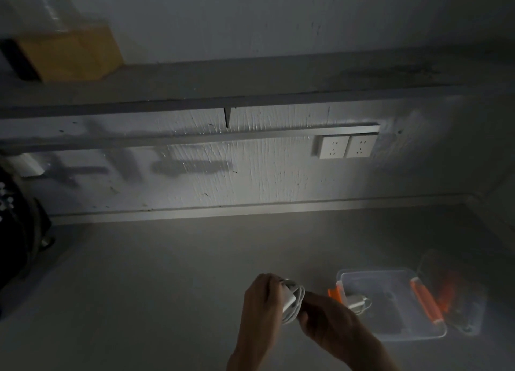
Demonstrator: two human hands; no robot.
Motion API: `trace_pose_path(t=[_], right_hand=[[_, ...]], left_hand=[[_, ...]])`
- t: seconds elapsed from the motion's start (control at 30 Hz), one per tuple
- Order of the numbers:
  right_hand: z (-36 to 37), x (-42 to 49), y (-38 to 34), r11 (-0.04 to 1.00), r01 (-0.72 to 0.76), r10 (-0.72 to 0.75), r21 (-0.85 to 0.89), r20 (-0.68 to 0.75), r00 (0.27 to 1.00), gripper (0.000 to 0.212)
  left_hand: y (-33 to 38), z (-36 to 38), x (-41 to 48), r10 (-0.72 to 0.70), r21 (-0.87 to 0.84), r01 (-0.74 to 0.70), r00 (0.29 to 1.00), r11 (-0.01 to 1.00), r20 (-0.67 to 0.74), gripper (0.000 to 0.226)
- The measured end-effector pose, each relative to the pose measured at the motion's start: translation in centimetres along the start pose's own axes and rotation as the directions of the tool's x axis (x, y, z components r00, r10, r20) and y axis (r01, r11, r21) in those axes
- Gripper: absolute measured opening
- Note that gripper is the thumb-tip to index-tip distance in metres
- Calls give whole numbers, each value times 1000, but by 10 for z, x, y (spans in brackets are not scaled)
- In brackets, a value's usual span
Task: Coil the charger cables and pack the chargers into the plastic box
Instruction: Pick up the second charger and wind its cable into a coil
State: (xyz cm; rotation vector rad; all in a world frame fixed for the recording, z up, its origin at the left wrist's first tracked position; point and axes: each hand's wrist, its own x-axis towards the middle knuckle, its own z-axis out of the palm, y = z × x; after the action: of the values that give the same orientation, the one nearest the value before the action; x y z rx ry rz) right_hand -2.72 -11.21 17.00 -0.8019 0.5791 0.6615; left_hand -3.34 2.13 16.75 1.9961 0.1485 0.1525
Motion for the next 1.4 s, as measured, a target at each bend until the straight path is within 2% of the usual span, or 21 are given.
trace_pose_path(t=[0.1,0.17,0.23,0.33,0.43,0.5,0.73,0.9,1.07,1.13,1.27,1.4], right_hand=[[0,-10,-9,999,-40,40,6,29,999,13],[-1,-14,-12,1000,-21,22,-16,48,999,14],[-2,-17,-13,992,83,-77,-94,67,995,17],[-1,-24,-12,910,288,-271,-298,98,958,18],[-1,-28,-15,835,411,-410,-367,83,908,16],[1,-28,-17,816,434,-434,-382,93,896,17],[-4,-33,-23,857,343,-335,-384,91,938,18],[-8,-31,-24,850,352,-335,-392,114,935,20],[-18,-22,-26,891,318,-296,-325,116,948,32],[-20,-18,-24,924,269,-244,-273,124,962,26],[-22,-19,-21,933,226,-209,-282,89,974,21],[-22,-22,-21,972,139,-127,-189,76,989,11]], left_hand=[[3,1,-1,86,0,-86,996,996,-6,43],[7,-2,-1,150,-7,-150,988,989,41,31],[11,-5,-1,203,-41,-200,976,979,79,30],[13,-7,-1,252,-104,-243,964,964,82,31],[14,-5,0,259,-150,-246,963,958,75,33],[14,-2,0,259,-151,-246,963,957,75,35],[16,3,4,289,-79,-281,952,956,102,40],[20,4,4,332,7,-335,936,942,119,37],[22,8,-1,344,82,-358,927,930,149,36],[22,8,-2,351,101,-365,927,926,133,35],[20,8,-3,374,128,-386,921,914,106,23],[14,5,-3,366,149,-377,925,914,100,33]])
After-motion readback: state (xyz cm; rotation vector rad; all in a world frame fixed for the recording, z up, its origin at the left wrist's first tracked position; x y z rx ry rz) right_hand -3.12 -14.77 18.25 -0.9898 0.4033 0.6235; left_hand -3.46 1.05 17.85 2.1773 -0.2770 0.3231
